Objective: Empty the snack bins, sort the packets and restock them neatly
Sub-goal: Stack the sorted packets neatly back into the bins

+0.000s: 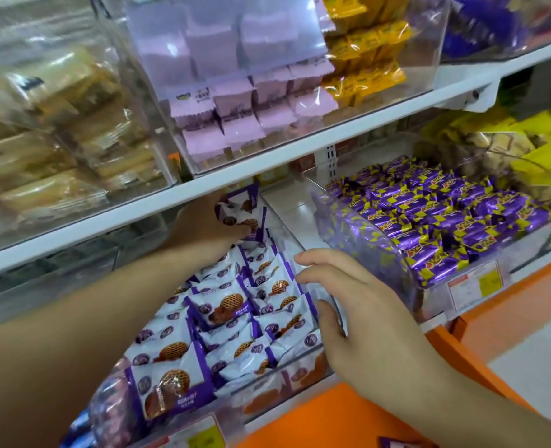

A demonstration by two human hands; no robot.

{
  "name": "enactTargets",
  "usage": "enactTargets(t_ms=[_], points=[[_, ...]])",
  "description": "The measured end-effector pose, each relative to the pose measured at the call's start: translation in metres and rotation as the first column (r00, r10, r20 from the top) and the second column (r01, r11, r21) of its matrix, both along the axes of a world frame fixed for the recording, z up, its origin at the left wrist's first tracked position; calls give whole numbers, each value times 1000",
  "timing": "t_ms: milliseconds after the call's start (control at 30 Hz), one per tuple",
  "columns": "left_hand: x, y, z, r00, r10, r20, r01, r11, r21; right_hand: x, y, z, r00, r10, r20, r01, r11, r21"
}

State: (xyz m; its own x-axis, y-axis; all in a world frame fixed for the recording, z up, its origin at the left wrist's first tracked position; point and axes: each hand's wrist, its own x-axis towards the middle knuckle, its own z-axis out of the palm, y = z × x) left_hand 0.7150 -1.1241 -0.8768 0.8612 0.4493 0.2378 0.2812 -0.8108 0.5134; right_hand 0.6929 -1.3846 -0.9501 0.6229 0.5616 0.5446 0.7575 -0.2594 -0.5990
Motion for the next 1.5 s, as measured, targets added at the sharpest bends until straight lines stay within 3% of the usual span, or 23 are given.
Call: enactTargets(t_ms=[400,600,867,1100,1267,1500], points=[[-11,0,0,998,38,56,-42,997,67,-1,0,1,1000,-1,0,1,1000,-6],[-12,-5,3,993,39,113,-27,993,-112,-1,0,0,1000,1,-4,-1,1000,-20],[-3,-9,5,991,16,-133,-6,997,75,0,1,-2,1000,-7,9,8,1000,-15],[-1,-2,-2,988,136,70,-135,990,-29,0,1,-2,1000,-12,15,12,1000,-10],[6,7,-4,993,107,-46,-105,994,40,0,1,-2,1000,-14,15,15,1000,-20],[15,3,-4,988,76,136,-78,997,6,-1,1,-2,1000,-12,11,13,1000,-24]])
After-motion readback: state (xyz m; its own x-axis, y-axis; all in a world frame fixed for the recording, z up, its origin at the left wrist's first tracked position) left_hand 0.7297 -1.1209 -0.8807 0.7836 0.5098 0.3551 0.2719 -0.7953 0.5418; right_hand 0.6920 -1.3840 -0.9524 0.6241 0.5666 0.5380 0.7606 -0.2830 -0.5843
